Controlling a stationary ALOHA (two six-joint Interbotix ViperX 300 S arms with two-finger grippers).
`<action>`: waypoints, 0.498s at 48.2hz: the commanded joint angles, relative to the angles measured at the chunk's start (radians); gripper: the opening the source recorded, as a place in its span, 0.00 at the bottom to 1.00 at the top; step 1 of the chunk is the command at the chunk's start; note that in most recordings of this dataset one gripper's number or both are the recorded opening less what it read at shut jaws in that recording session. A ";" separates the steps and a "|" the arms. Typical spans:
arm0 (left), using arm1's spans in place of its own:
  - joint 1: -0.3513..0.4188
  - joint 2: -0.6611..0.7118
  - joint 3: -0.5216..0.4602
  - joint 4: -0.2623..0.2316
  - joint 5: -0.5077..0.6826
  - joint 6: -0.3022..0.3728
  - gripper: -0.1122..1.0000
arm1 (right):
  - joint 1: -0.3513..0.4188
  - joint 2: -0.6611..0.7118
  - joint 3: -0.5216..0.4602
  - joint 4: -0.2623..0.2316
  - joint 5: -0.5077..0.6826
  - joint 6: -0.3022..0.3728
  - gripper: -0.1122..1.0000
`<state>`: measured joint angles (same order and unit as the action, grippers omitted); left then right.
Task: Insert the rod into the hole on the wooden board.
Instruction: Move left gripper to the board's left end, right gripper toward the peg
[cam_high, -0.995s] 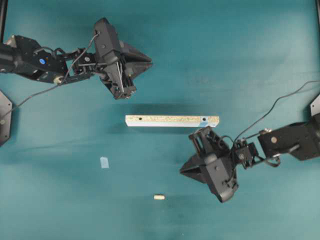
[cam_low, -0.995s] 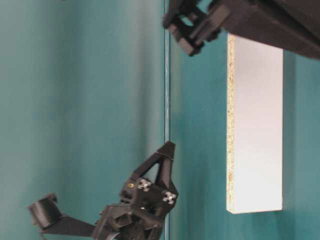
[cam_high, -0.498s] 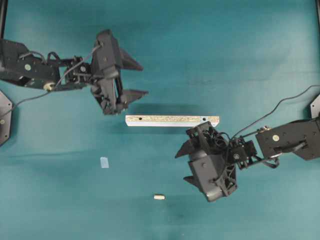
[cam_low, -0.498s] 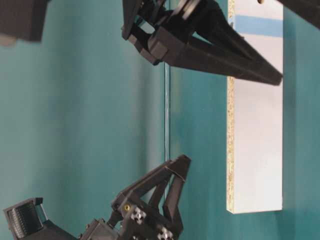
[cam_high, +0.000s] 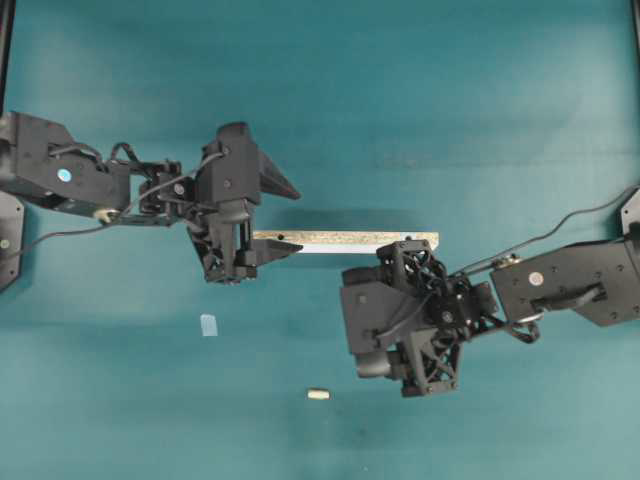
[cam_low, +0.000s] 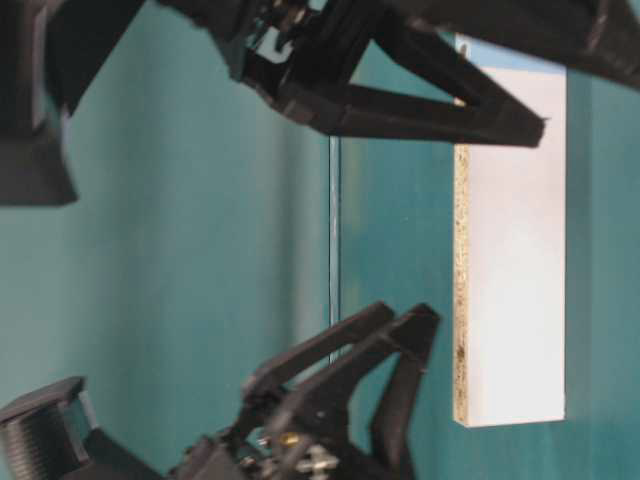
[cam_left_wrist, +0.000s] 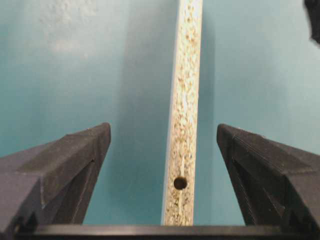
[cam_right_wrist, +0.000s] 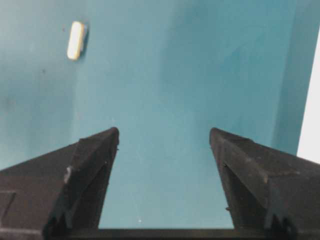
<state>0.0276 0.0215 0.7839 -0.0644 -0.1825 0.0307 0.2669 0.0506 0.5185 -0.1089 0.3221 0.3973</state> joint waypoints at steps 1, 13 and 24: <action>-0.005 0.012 -0.018 0.002 -0.017 0.006 1.00 | 0.005 0.005 -0.060 0.000 0.041 0.014 0.82; -0.006 0.046 -0.018 0.002 -0.043 0.008 1.00 | 0.012 0.072 -0.195 0.000 0.195 0.028 0.82; -0.028 0.080 -0.015 0.003 -0.061 0.009 1.00 | 0.037 0.149 -0.327 0.002 0.290 0.038 0.82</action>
<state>0.0138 0.1074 0.7823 -0.0644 -0.2332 0.0307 0.2884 0.1994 0.2531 -0.1089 0.5906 0.4326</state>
